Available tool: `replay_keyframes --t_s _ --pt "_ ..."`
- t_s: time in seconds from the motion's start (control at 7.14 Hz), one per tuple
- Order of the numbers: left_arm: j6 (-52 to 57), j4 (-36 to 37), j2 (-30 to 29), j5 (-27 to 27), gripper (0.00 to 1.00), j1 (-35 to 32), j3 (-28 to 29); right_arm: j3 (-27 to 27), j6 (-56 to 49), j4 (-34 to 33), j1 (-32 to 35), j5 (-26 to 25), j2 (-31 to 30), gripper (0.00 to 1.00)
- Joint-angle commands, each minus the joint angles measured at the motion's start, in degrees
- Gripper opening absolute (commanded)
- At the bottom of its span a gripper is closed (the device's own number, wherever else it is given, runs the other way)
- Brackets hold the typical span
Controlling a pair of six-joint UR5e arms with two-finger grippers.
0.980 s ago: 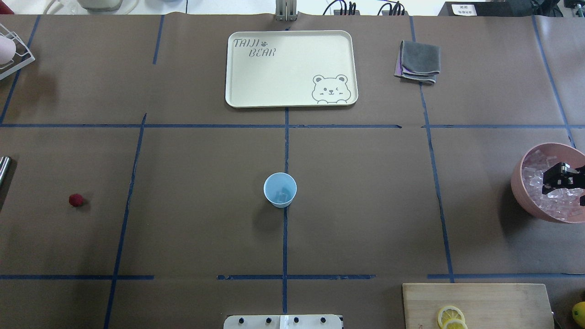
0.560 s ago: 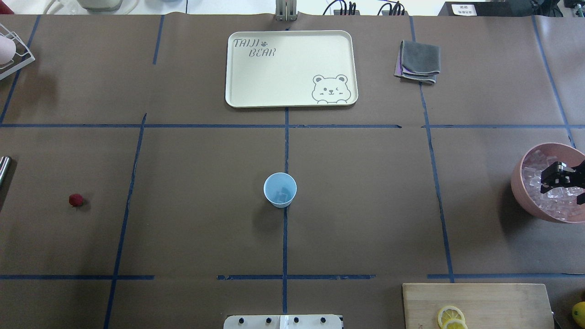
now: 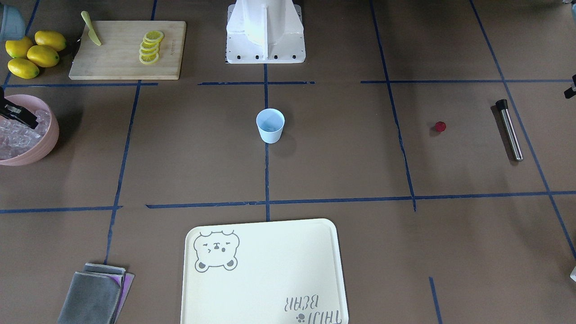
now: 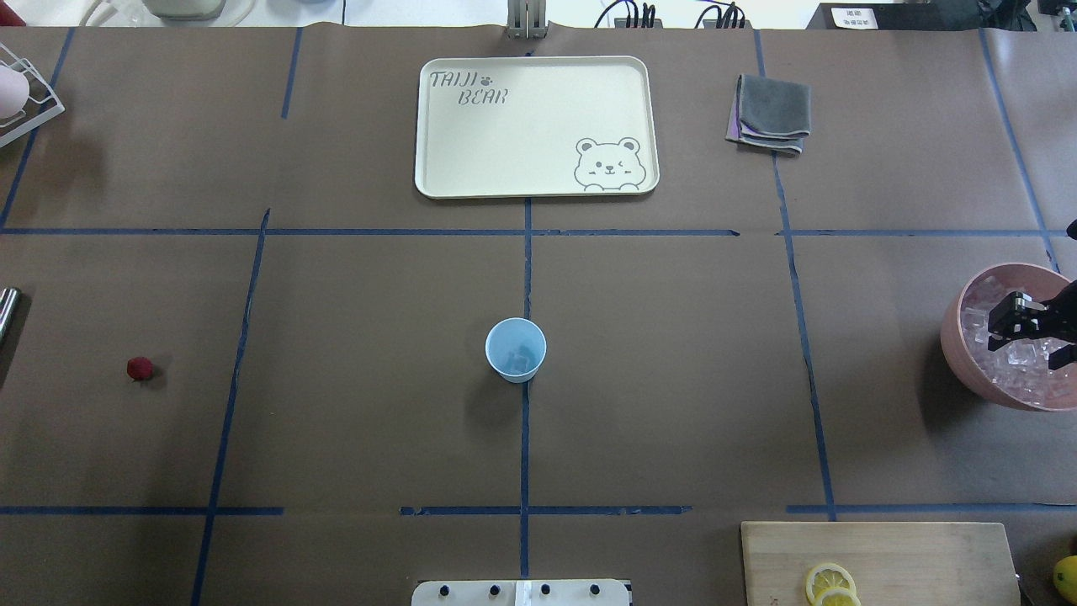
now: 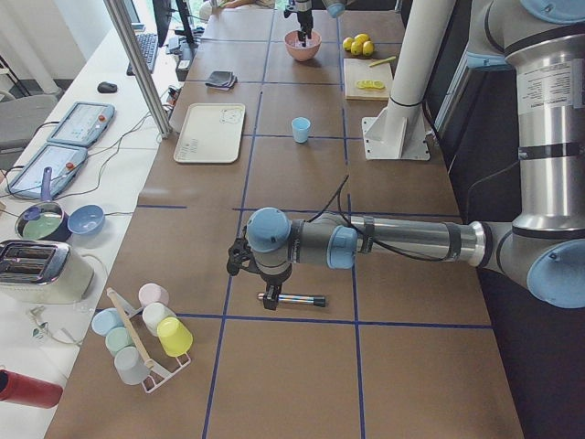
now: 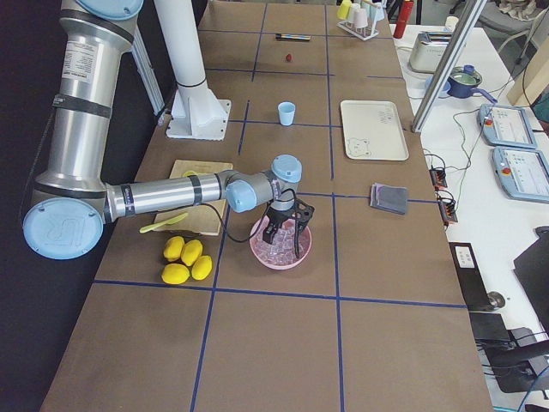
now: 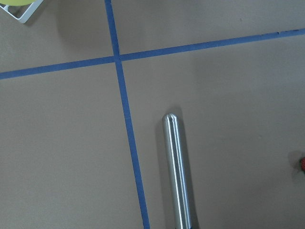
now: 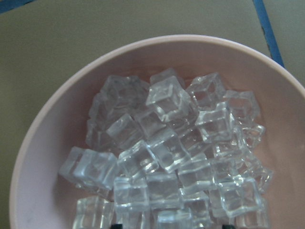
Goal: Mash ice and strawberries in cup
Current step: 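Grasp another ice cube from the pink bowl with the right gripper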
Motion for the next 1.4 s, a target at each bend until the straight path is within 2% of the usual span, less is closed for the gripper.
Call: replay_keyframes --t_s 0.0,0.42,0.56,0.84,0.98,1.26 --pt "0.0 0.0 0.0 0.0 1.00 0.0 0.0 -0.8 0.2 0.0 0.0 -0.1 0.7 0.55" --pt "0.2 0.0 0.0 0.0 1.00 0.0 0.0 0.0 0.3 0.1 0.2 0.0 0.7 0.06" --pt "0.2 0.0 0.0 0.0 1.00 0.0 -0.1 1.4 0.3 0.1 0.5 0.2 0.7 0.01" --pt "0.2 0.0 0.0 0.0 1.00 0.0 -0.1 9.0 0.5 -0.1 2.5 0.5 0.6 0.00" --pt "0.2 0.0 0.0 0.0 1.00 0.0 -0.1 11.9 2.1 0.0 2.4 1.6 2.6 0.00" --pt "0.2 0.0 0.0 -0.1 1.00 0.1 0.0 12.3 16.5 -0.2 -1.3 8.1 15.9 0.02"
